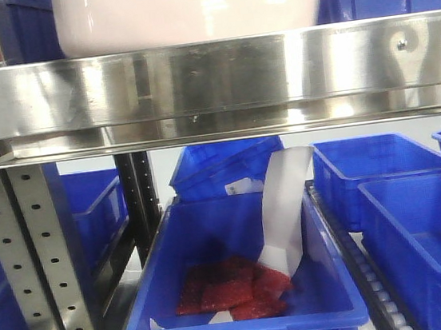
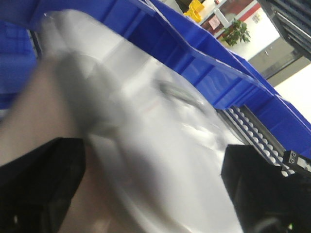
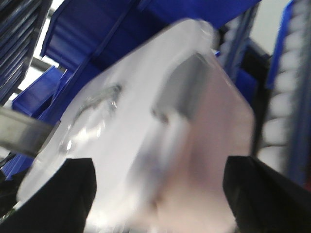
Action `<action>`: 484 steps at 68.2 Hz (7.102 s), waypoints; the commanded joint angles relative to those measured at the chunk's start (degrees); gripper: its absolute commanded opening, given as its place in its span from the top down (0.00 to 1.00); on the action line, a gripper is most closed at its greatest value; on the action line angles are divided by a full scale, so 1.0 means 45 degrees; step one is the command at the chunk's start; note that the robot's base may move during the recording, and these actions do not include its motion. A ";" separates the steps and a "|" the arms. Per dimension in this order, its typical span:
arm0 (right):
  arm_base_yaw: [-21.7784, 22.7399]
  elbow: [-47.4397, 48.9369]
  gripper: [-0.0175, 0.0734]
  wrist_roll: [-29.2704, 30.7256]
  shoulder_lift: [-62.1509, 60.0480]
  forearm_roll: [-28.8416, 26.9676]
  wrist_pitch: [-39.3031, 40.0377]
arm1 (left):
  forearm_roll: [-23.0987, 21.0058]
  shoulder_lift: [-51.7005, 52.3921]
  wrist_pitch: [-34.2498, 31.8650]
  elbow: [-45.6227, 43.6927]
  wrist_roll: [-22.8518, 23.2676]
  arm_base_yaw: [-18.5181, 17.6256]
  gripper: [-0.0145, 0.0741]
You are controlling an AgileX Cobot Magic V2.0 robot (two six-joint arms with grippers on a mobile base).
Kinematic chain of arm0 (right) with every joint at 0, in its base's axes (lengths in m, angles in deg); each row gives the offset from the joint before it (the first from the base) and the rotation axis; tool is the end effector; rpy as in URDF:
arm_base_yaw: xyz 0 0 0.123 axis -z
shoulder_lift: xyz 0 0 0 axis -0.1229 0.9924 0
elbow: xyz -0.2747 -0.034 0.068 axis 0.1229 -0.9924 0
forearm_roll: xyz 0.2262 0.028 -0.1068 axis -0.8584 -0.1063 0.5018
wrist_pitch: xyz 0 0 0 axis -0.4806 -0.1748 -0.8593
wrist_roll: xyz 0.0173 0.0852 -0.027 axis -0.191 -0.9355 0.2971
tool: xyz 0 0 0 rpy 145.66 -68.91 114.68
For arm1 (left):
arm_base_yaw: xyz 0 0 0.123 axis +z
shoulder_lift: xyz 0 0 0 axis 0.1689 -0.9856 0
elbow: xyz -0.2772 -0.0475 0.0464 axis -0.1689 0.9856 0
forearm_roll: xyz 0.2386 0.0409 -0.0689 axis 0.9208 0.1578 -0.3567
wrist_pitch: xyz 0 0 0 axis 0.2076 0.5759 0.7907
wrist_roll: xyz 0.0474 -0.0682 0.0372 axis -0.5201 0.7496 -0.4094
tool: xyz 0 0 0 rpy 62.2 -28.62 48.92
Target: Grab white bin and place on right shelf
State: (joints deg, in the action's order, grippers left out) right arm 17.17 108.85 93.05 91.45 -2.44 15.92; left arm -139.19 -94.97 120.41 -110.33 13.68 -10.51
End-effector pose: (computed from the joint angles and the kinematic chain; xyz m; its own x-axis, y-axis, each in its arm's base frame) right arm 0.3869 0.0014 0.3464 -0.6245 0.5563 -0.5483 -0.2421 0.5295 0.8130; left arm 0.3869 -0.0665 0.3812 -0.5362 -0.3676 -0.7598 0.4545 0.6328 -0.6269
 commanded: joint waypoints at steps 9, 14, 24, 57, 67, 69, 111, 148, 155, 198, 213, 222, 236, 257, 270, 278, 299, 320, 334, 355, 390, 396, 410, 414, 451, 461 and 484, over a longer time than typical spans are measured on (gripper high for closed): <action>0.0402 0.0501 0.17 0.0122 -0.0610 -0.0382 -0.0422 | -0.0914 0.0607 -0.0126 -0.0504 -0.0169 0.0183 0.53; 0.0402 0.0501 0.32 0.0122 -0.0610 -0.0209 -0.0422 | -0.0914 0.0607 -0.0126 -0.0504 -0.0169 0.0183 0.71; 0.0402 0.0501 0.63 0.0122 -0.0600 -0.0208 -0.0116 | -0.0914 0.0607 -0.0152 -0.0504 -0.0169 0.0183 0.98; -0.0168 0.0930 0.72 0.0077 -0.3403 0.3065 0.3626 | 0.3719 0.3105 -0.4409 -0.0504 0.2535 -0.0270 0.97; -0.0739 0.0930 0.72 0.0089 -0.4381 0.5352 0.6485 | 0.6817 0.3705 -0.6320 -0.0480 0.2594 -0.0852 0.97; -0.0851 0.0930 0.72 0.0089 -0.4494 0.5899 0.6833 | 0.7383 0.3800 -0.6375 -0.0456 0.2594 -0.0919 0.97; -0.1127 -0.6375 0.72 0.0089 -0.9860 0.7351 1.0736 | 0.7790 0.8549 -1.0301 0.6956 0.2594 -0.0984 0.97; -0.1127 -1.2670 0.72 0.0089 -1.8810 0.7351 1.0549 | 0.7879 1.6637 -0.9427 1.4083 0.2529 -0.0984 0.97; -0.1127 -1.3187 0.72 0.0089 -1.9865 0.7340 1.0109 | 0.7879 1.7819 -0.9229 1.4681 0.2529 -0.0984 0.97; -0.1127 -1.3385 0.72 0.0089 -2.0250 0.7327 0.9950 | 0.7850 1.8506 -0.9229 1.5031 0.2529 -0.0984 0.97; -0.1127 -1.3397 0.72 0.0089 -2.0250 0.7317 0.9952 | 0.7832 1.8506 -0.9229 1.5031 0.2529 -0.0984 0.97; -0.1127 -1.3571 0.72 0.0089 -2.0250 0.7605 1.0462 | 0.7832 1.8506 -0.9229 1.5031 0.2529 -0.0984 0.97; -0.2002 -1.4769 0.72 -0.2809 -2.0250 1.1822 1.2836 | 0.7832 1.8506 -0.9229 1.5031 0.2529 -0.0984 0.97; -0.2313 -1.7611 0.72 -0.7810 -2.1269 1.5569 1.2959 | 0.7832 1.8506 -0.9229 1.5031 0.2529 -0.0984 0.97; -0.2300 -1.8084 0.72 -0.7931 -2.2021 1.7120 1.2229 | 0.7832 1.8483 -0.9215 1.5031 0.2529 -0.0984 0.97; -0.2300 -1.8084 0.72 -0.7968 -2.2021 1.7834 1.2504 | 0.7832 1.8483 -0.9215 1.5031 0.2529 -0.0984 0.97; -0.2300 -1.8084 0.72 -0.8627 -2.2021 1.8768 1.3065 | 0.7832 1.8483 -0.9215 1.5031 0.2529 -0.0984 0.97; -0.2300 -1.8084 0.72 -0.9390 -2.2021 1.8742 1.2332 | 0.7832 1.8483 -0.9215 1.5031 0.2529 -0.0984 0.97; -0.2300 -1.8084 0.72 -0.9336 -2.2021 1.8780 1.1716 | 0.7832 1.8483 -0.9215 1.5031 0.2529 -0.0984 0.97; -0.2300 -1.8084 0.72 -0.9336 -2.2021 1.8780 1.1589 | 0.7832 1.8483 -0.9215 1.5031 0.2529 -0.0984 0.97; -0.2300 -1.8084 0.72 -0.9336 -2.2021 1.8780 1.1580 | 0.7832 1.8483 -0.9215 1.5031 0.2529 -0.0984 0.97; -0.2300 -1.8084 0.72 -0.9336 -2.2021 1.8780 1.1580 | 0.7832 1.8483 -0.9215 1.5031 0.2529 -0.0984 0.97; -0.2300 -1.8084 0.72 -0.9336 -2.2021 1.8780 1.1580 | 0.8194 1.8483 -0.9435 1.5160 0.2529 -0.0908 0.97; -0.2300 -1.8084 0.72 -0.9336 -2.2021 1.8780 1.1580 | 0.9209 1.8483 -0.9698 1.5421 0.2558 -0.0920 0.97; -0.2300 -1.8084 0.72 -0.9336 -2.2021 1.8780 1.1580 | 1.8374 2.0261 -1.1166 1.9260 1.1912 -0.0949 0.97; -0.2300 -1.8084 0.72 -0.9336 -2.2021 1.8780 1.1580 | 1.8374 2.1764 -1.0186 1.9465 1.1912 -0.0949 0.97; -0.2300 -1.8084 0.72 -0.9336 -2.2021 1.8780 1.1580 | 1.7692 2.1755 -1.0162 1.9465 1.0840 -0.1434 0.97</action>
State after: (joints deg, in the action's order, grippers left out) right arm 6.81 27.38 50.91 -6.58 81.32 63.18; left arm -57.82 2.25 79.77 -22.68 65.11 -16.62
